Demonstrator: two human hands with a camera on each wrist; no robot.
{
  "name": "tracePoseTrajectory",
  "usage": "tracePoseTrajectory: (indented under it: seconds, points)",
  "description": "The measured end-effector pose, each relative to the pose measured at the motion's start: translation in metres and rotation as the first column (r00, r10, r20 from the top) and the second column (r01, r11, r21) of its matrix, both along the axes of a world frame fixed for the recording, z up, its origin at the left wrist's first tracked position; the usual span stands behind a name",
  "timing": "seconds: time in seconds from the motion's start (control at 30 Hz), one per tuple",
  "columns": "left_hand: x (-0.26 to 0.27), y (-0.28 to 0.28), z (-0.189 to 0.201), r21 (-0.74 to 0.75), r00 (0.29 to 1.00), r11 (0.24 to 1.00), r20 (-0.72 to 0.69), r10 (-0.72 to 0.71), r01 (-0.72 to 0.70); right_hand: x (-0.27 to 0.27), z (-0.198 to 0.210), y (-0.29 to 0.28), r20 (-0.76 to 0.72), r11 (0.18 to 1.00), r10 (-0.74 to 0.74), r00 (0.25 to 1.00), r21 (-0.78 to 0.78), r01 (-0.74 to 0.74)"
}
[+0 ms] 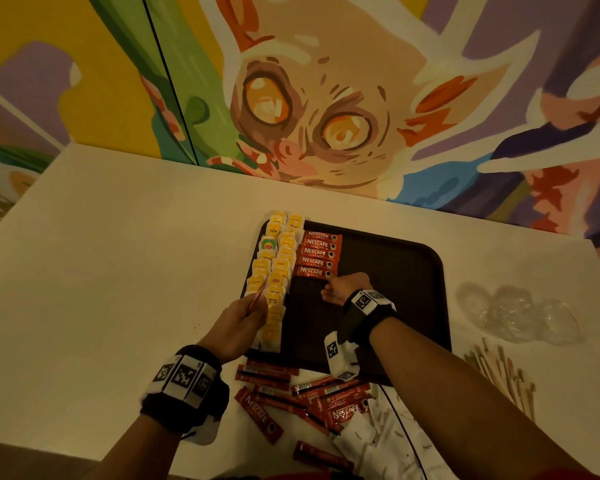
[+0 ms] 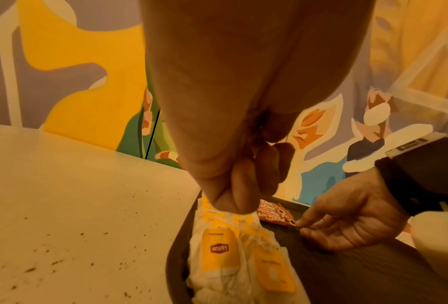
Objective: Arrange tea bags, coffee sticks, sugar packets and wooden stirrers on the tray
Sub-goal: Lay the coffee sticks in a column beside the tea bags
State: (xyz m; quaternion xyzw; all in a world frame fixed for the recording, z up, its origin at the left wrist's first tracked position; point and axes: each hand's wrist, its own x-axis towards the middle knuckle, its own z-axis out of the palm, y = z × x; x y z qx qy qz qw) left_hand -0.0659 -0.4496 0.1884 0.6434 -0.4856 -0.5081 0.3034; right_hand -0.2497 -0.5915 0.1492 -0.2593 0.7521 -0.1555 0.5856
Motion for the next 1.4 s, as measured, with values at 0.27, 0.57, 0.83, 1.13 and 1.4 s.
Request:
tracePoseTrajectory:
  seconds: [0.27, 0.57, 0.83, 1.13, 1.4]
  points:
    - [-0.003, 0.001, 0.001, -0.003, 1.000, 1.000, -0.023, -0.018, 0.018, -0.001, -0.005, -0.004, -0.058, 0.999, 0.040, 0.998, -0.012, -0.041]
    - [-0.002, -0.001, 0.001, 0.020, 0.999, 0.999, 0.027, -0.035, 0.034, -0.005, -0.005, -0.004, -0.007, 1.000, 0.016, 1.000, -0.023, -0.016]
    - [-0.009, -0.006, 0.011, 0.124, 0.998, 0.991, 0.028, -0.059, 0.056, -0.004, 0.022, 0.017, -0.141, 0.954, 0.191, 0.971, -0.208, -0.218]
    - [-0.029, -0.009, 0.038, 0.324, 0.962, 0.928, -0.253, -0.104, 0.185, 0.000, 0.098, 0.073, 0.179, 0.639, 0.689, 0.702, -0.606, -0.474]
    - [-0.029, -0.001, 0.046, 0.245, 0.955, 0.965, -0.297, -0.020, 0.097, -0.002, 0.096, 0.079, 0.173, 0.674, 0.558, 0.811, -0.665, -0.322]
